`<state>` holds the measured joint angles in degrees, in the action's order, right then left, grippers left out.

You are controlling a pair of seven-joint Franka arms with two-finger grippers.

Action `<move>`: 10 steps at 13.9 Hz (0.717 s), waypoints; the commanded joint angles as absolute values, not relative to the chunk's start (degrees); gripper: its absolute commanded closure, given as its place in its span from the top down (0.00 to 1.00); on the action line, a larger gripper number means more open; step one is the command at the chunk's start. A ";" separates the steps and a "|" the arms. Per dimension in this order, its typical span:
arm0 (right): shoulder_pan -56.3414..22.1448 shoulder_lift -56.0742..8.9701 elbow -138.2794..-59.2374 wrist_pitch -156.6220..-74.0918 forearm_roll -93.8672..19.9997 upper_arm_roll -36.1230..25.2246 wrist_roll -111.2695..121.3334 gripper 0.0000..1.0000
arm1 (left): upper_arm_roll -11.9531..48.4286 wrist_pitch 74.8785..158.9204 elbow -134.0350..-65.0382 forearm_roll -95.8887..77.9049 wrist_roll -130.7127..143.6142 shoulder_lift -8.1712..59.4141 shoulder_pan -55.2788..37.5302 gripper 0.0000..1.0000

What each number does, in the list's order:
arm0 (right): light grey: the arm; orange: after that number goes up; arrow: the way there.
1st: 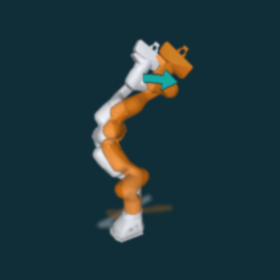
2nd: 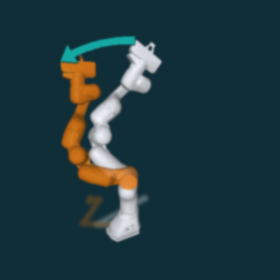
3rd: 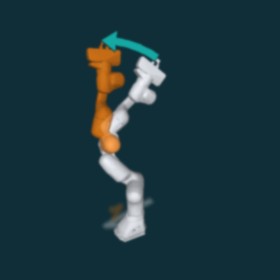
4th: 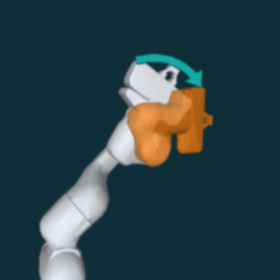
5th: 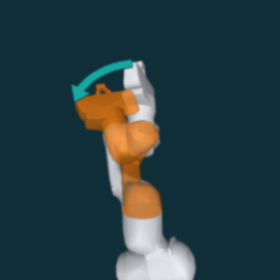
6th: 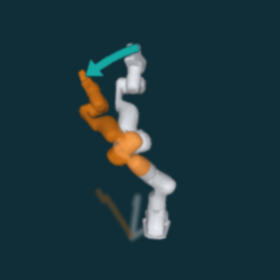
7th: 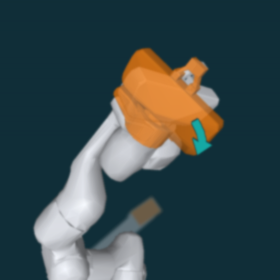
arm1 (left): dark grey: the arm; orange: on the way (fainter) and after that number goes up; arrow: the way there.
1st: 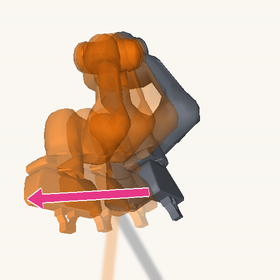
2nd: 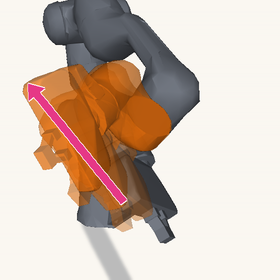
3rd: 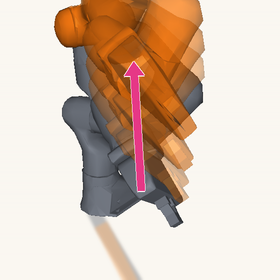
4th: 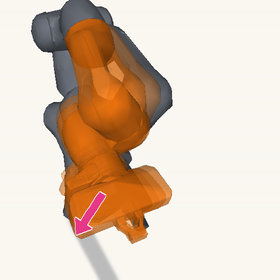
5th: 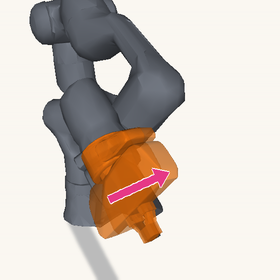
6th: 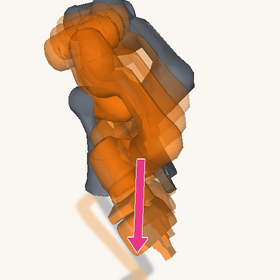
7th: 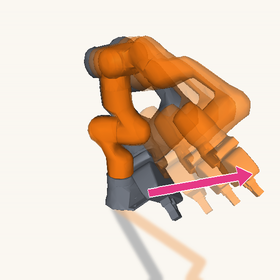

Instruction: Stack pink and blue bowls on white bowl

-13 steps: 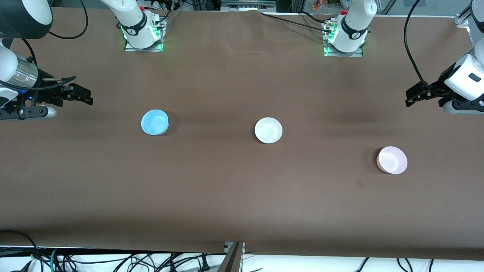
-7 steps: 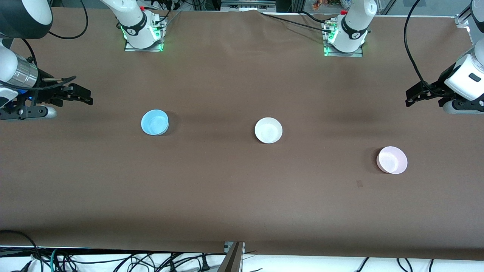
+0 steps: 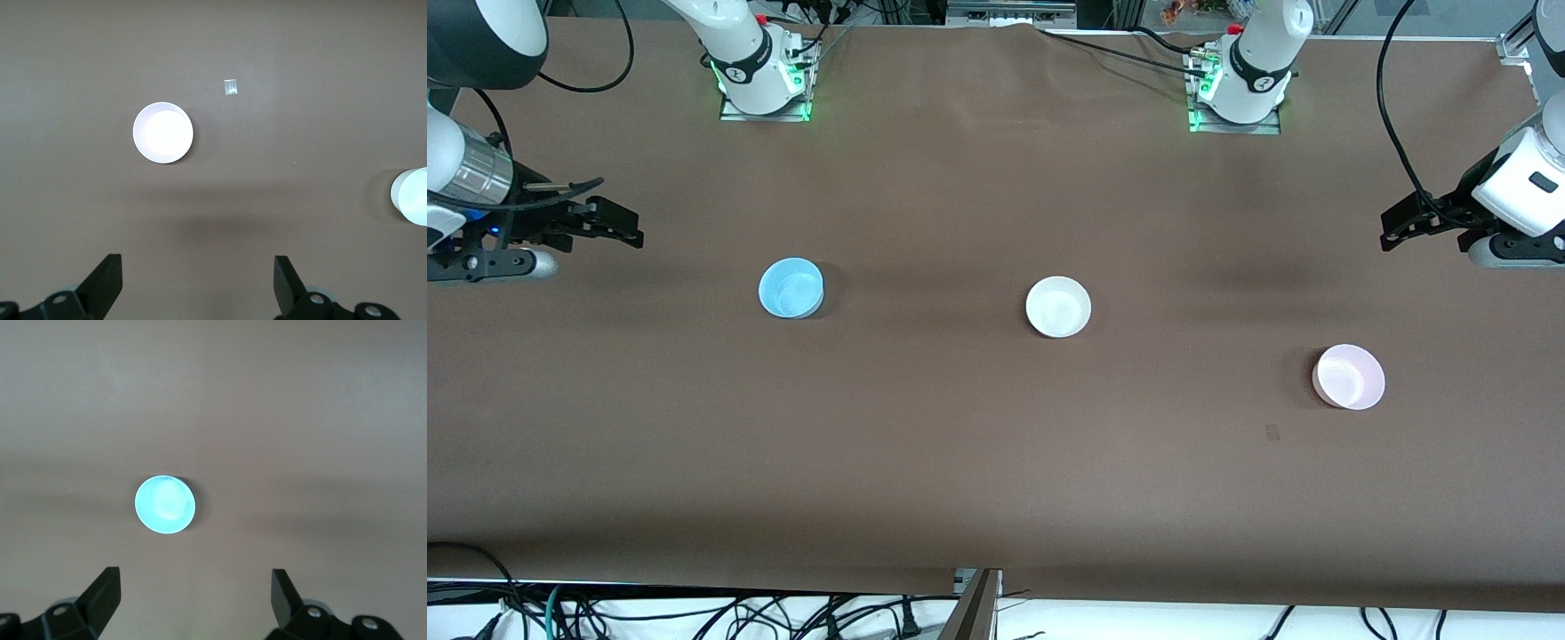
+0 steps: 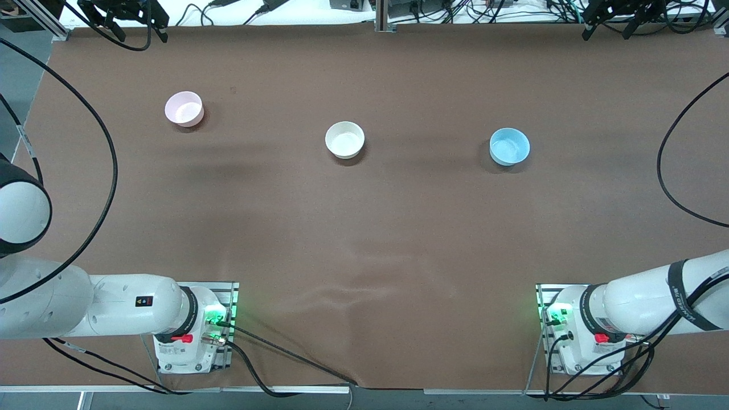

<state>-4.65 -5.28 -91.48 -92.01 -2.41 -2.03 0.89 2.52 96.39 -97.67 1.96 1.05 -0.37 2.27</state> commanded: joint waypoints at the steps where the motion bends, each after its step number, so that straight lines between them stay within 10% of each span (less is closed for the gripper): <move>1: -4.48 -5.89 -89.12 -90.70 -2.64 -2.02 1.58 1.00 | 2.72 95.01 -96.06 0.97 -0.09 0.26 2.55 1.00; 10: -4.57 -5.80 -89.12 -90.79 -2.46 -2.02 1.49 1.00 | 2.72 92.02 -95.80 0.88 0.26 1.05 2.55 1.00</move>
<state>-4.65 -5.30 -90.63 -91.93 -2.41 -2.03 0.89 2.56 93.99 -97.66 1.96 1.05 -0.20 2.27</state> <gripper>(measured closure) 0.000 0.000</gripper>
